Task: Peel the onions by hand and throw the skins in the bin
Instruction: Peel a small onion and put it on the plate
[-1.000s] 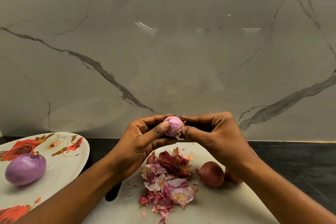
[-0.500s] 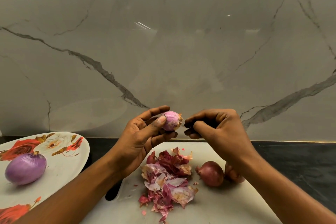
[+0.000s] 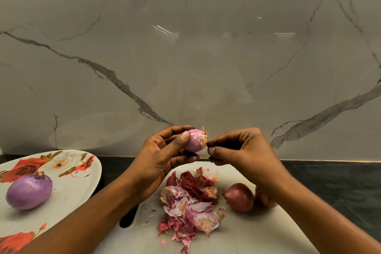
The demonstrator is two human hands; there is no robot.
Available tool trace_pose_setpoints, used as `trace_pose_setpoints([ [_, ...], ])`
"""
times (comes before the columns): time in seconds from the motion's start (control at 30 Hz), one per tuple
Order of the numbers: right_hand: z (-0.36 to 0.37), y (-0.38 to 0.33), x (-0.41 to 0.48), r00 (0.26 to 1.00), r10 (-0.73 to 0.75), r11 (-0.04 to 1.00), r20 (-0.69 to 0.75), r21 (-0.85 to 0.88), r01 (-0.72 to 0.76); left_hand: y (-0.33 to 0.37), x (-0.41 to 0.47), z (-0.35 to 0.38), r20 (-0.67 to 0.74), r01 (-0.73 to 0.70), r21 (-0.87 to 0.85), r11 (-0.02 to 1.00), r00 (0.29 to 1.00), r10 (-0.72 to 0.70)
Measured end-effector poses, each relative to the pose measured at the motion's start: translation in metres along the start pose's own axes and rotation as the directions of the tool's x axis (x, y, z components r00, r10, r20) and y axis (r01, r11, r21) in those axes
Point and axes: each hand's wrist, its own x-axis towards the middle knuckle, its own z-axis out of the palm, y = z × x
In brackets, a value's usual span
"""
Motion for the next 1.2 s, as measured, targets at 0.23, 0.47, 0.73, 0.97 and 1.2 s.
trace_pose_setpoints([
  [0.23, 0.0010, -0.0058, -0.0010, 0.991, 0.088, 0.975, 0.098, 0.194, -0.106, 0.0007, -0.0007, -0.0005, 0.044, 0.003, -0.001, 1.000, 0.999, -0.003],
  [0.47, 0.0016, -0.0049, -0.0023, 0.998, 0.033, 0.983, 0.048, 0.180, -0.042, 0.0020, -0.0020, -0.0009, 0.067, 0.017, -0.050, 0.999, 0.998, -0.013],
  [0.73, 0.0009, -0.0066, -0.0020, 0.997, 0.008, 0.979, 0.071, 0.202, -0.023, 0.0012, -0.0010, -0.0010, 0.049, 0.011, -0.046, 0.999, 0.999, -0.008],
  [0.97, 0.0014, -0.0016, -0.0017, 0.999, -0.021, 0.992, 0.048, 0.129, 0.015, 0.0012, -0.0014, -0.0006, 0.043, 0.018, -0.053, 0.998, 0.999, -0.016],
  [1.2, 0.0005, -0.0024, -0.0006, 0.999, -0.043, 0.992, 0.012, 0.119, 0.041, 0.0025, -0.0020, 0.0010, 0.054, 0.001, -0.079, 0.997, 0.999, 0.004],
])
